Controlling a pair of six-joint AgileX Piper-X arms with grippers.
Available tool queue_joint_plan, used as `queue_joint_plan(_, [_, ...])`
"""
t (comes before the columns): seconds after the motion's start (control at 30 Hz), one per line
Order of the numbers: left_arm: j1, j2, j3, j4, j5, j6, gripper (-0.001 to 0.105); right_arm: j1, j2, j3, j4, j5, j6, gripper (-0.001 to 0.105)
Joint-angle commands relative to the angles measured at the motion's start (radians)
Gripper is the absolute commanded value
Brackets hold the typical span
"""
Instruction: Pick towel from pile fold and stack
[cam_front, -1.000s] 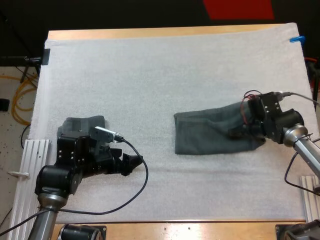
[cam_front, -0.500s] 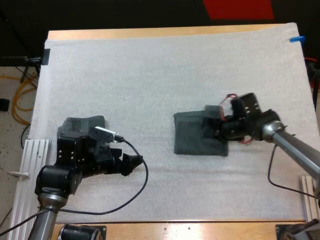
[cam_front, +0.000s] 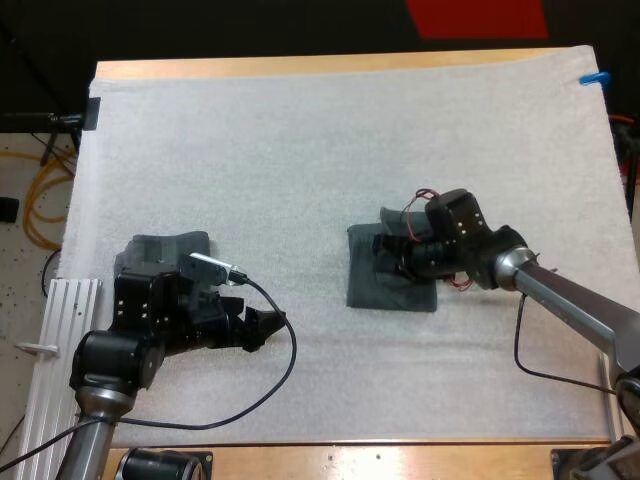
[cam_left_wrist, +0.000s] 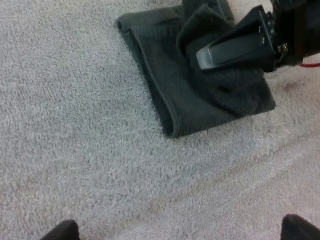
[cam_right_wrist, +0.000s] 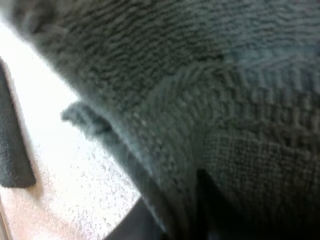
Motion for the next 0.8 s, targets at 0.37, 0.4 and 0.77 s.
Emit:
queue_joint_plan(0.37, [0.001,-0.007,-0.005,0.002,-0.008,0.004,0.075,0.008,-0.058,-0.108,0.0,-0.138,-0.097,0.079])
queue_joint_plan(0.4, [0.001,-0.007,-0.005,0.002,-0.008,0.004,0.075,0.01,-0.073,-0.11,0.0,-0.137,-0.098,0.079])
queue_joint_plan(0.77, [0.001,-0.003,-0.005,0.002,-0.008,0.004,0.075,0.013,-0.116,-0.103,0.12,-0.019,-0.173,0.079])
